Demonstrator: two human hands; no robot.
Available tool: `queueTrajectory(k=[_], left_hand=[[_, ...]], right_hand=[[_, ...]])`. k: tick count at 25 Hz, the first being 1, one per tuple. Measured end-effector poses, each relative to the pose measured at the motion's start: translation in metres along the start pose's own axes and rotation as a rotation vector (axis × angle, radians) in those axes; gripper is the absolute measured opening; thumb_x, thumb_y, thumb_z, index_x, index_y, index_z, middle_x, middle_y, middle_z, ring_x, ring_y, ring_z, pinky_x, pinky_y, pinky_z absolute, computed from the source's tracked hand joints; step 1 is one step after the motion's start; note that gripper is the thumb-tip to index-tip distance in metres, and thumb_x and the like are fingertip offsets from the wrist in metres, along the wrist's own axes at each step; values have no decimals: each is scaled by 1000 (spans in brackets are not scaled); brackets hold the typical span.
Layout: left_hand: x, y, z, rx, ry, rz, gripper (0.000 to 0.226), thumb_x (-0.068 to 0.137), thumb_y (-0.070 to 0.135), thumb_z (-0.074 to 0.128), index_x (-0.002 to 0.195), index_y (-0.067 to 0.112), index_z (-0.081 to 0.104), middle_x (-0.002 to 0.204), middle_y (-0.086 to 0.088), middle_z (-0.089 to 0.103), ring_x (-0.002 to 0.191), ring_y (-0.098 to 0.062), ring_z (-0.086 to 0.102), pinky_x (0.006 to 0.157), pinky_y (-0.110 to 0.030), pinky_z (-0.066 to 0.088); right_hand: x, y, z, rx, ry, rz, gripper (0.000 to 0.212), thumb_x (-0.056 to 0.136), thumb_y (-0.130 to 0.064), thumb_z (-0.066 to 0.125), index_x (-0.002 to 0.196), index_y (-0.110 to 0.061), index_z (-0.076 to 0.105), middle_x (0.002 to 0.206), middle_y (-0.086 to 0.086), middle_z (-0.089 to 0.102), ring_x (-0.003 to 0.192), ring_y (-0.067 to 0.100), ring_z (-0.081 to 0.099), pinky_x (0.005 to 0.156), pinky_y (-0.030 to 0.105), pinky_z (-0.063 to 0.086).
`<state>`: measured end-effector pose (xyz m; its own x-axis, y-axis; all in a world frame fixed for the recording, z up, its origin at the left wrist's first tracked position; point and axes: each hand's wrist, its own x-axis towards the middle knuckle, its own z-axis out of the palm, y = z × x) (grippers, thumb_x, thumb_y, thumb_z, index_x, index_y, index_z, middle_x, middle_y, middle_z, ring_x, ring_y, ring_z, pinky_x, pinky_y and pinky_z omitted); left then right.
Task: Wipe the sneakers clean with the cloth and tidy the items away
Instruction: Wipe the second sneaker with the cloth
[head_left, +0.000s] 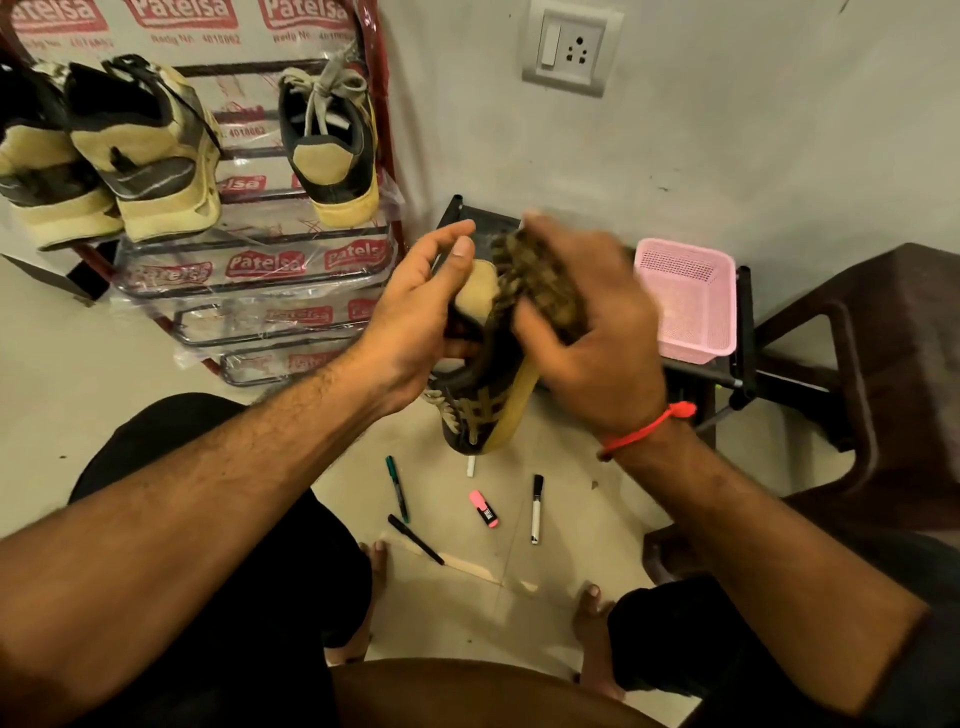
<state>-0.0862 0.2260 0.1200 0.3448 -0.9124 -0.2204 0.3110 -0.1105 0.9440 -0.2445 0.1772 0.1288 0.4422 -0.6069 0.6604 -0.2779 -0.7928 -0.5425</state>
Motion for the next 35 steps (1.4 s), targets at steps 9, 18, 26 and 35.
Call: queueTrajectory(k=[9,18,26,35], left_hand=[[9,5,-9,-153,171,-5,30,108,23,45,134,20,59,116,-6,70,89,-19,71,75,-40,59],[-8,4,12,98,-32,159,36,109,24,43,143,34,48,114,2,70,105,-28,71,76,-57,61],[11,20,-11,-243,197,70,34,110,26,40,141,25,51,135,-7,61,97,-31,74,73,-51,62],[1,20,-9,-8,-131,-19,44,104,17,52,148,20,44,137,-7,59,116,-24,68,85,-37,61]], right_hand=[[-31,13,28,-232,-307,-253,39,87,-33,59,114,-6,68,112,17,63,102,30,61,83,42,57],[8,10,11,-78,48,-3,28,85,-14,62,111,-4,69,107,13,63,99,24,61,90,24,47],[-30,29,28,-251,-472,56,48,81,-53,46,102,-18,72,94,1,65,83,20,61,68,35,56],[-13,30,21,245,2,406,18,87,-18,60,101,-13,70,93,1,69,89,13,65,81,32,56]])
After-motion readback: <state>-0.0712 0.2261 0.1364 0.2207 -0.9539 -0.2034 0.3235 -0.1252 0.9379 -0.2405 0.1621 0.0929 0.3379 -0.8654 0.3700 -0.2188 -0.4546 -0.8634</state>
